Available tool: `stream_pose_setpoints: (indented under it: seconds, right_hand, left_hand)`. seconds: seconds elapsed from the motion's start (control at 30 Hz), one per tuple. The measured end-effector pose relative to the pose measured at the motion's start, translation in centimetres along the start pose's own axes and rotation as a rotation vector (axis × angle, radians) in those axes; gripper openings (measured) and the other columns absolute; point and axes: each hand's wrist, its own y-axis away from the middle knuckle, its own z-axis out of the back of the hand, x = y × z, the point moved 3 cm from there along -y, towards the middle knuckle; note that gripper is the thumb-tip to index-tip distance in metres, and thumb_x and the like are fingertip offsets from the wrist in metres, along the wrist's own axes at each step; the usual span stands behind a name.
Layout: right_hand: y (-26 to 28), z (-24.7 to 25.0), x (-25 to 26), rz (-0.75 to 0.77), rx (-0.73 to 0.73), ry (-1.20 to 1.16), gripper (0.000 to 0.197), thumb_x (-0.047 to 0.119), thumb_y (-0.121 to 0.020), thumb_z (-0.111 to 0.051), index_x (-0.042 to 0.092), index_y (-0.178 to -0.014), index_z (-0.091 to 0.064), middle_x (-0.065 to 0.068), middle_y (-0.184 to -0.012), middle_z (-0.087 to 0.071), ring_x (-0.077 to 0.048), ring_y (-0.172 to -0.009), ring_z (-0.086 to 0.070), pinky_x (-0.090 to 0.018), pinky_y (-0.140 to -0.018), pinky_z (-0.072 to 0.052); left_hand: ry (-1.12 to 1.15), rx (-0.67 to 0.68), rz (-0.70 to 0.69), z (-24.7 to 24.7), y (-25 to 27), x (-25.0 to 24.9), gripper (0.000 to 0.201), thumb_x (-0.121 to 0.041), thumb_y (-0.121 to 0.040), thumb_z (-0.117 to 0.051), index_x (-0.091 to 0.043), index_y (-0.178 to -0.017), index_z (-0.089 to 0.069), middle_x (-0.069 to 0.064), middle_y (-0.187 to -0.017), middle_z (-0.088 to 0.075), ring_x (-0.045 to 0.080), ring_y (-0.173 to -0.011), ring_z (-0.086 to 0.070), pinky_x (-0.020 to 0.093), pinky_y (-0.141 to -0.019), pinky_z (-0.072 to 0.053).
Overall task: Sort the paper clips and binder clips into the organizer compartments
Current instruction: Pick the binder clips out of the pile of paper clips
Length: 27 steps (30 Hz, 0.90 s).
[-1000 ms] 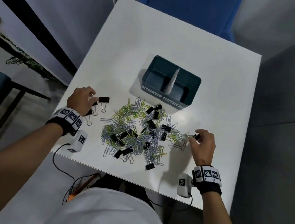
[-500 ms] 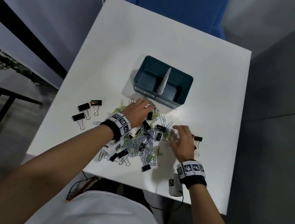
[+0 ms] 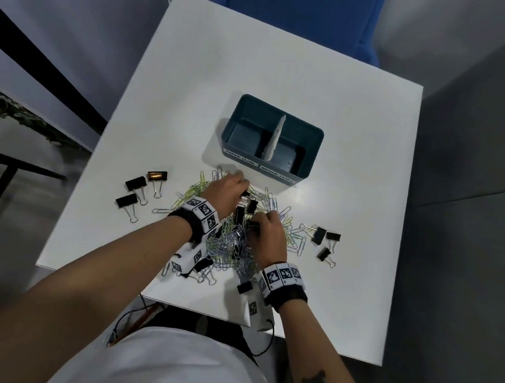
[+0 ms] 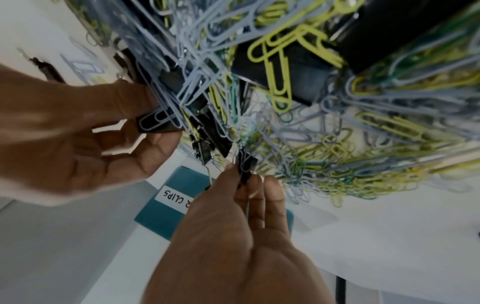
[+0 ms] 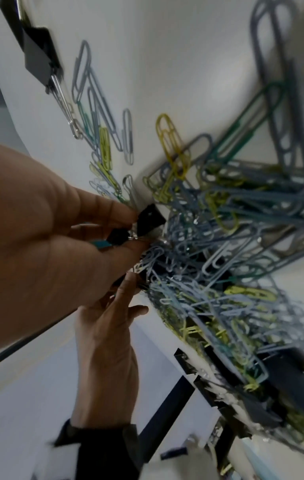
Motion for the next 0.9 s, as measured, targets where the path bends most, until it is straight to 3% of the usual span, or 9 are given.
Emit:
stream_pose_setpoints:
  seconds: [0.1, 0.17, 0.23, 0.33, 0.43, 0.57, 0.73, 0.9]
  right_hand:
    - [0.2, 1.0, 0.1, -0.017, -0.042, -0.117, 0.021, 0.003, -0.076, -0.074, 0.010, -0.092, -0.062, -0.003, -0.096, -0.055, -0.018, -0.075, -0.053, -0.020, -0.062, -0.042]
    - [0.4, 1.9, 0.1, -0.019, -0.065, -0.179, 0.020, 0.002, -0.077, -0.075, 0.011, -0.091, -0.063, -0.001, -0.095, -0.055, -0.010, -0.073, -0.050, -0.005, -0.060, -0.037]
    - [0.6, 2.8, -0.1, -0.046, -0.075, -0.254, 0.024, -0.004, -0.076, -0.073, 0.013, -0.090, -0.065, 0.002, -0.096, -0.057, -0.006, -0.077, -0.052, 0.002, -0.066, -0.038]
    - [1.1, 4.2, -1.4, -0.114, -0.131, -0.405, 0.029, -0.003, -0.074, -0.076, 0.021, -0.086, -0.066, 0.005, -0.094, -0.064, -0.004, -0.083, -0.060, -0.008, -0.074, -0.046]
    - [1.7, 5.5, -3.7, -0.204, -0.212, -0.515, 0.027, -0.002, -0.076, -0.074, 0.023, -0.085, -0.065, 0.001, -0.090, -0.069, -0.013, -0.082, -0.066, -0.022, -0.074, -0.054]
    - [2.3, 7.6, -7.9, -0.347, -0.322, -0.430, 0.022, -0.001, -0.075, -0.071, 0.017, -0.087, -0.069, -0.003, -0.086, -0.067, -0.012, -0.075, -0.062, -0.030, -0.073, -0.052]
    - [1.8, 7.9, -10.5, -0.351, -0.024, -0.168, 0.035, -0.005, -0.078, -0.062, 0.012, -0.106, -0.072, -0.015, -0.098, -0.068, -0.033, -0.097, -0.062, -0.033, -0.086, -0.046]
    - [1.5, 8.8, -11.8, -0.423, -0.010, -0.014, 0.039, -0.005, -0.077, -0.054, 0.011, -0.108, -0.071, -0.022, -0.104, -0.064, -0.041, -0.101, -0.058, -0.038, -0.082, -0.046]
  left_hand:
    - [0.100, -0.057, 0.079, 0.8, 0.5, 0.4, 0.017, -0.005, -0.082, -0.066, -0.009, -0.097, -0.059, 0.008, -0.105, -0.059, 0.026, -0.087, -0.058, 0.030, -0.064, -0.043]
    - [0.152, -0.083, 0.130, 1.1, 1.0, 0.9, 0.013, -0.015, -0.084, -0.068, -0.011, -0.095, -0.061, 0.004, -0.100, -0.061, 0.023, -0.085, -0.058, 0.030, -0.064, -0.045]
    - [0.154, -0.103, 0.164, 1.4, 1.6, 1.5, 0.011, -0.021, -0.087, -0.067, -0.013, -0.094, -0.064, 0.000, -0.097, -0.063, 0.020, -0.084, -0.059, 0.030, -0.064, -0.048]
    - [0.183, -0.114, 0.221, 1.8, 2.9, 2.6, 0.009, -0.023, -0.089, -0.064, -0.015, -0.094, -0.066, -0.002, -0.090, -0.064, 0.020, -0.081, -0.059, 0.029, -0.063, -0.044]
    - [0.242, -0.129, 0.275, 2.4, 4.4, 4.0, 0.012, -0.026, -0.090, -0.063, -0.018, -0.098, -0.067, -0.003, -0.087, -0.062, 0.017, -0.077, -0.057, 0.028, -0.061, -0.042]
    - [0.442, -0.174, 0.356, 4.0, 6.3, 6.1, 0.017, -0.021, -0.090, -0.064, -0.015, -0.106, -0.067, 0.000, -0.094, -0.068, 0.017, -0.079, -0.063, 0.036, -0.068, -0.055]
    - [0.352, -0.208, 0.606, 6.3, 7.7, 11.0, 0.014, -0.025, -0.089, -0.061, -0.024, -0.103, -0.062, 0.004, -0.088, -0.068, 0.027, -0.076, -0.063, 0.037, -0.069, -0.053]
    - [0.201, -0.090, 0.727, 6.9, 8.0, 14.0, 0.020, -0.020, -0.090, -0.056, -0.018, -0.108, -0.065, 0.013, -0.103, -0.068, 0.035, -0.093, -0.061, 0.041, -0.076, -0.052]
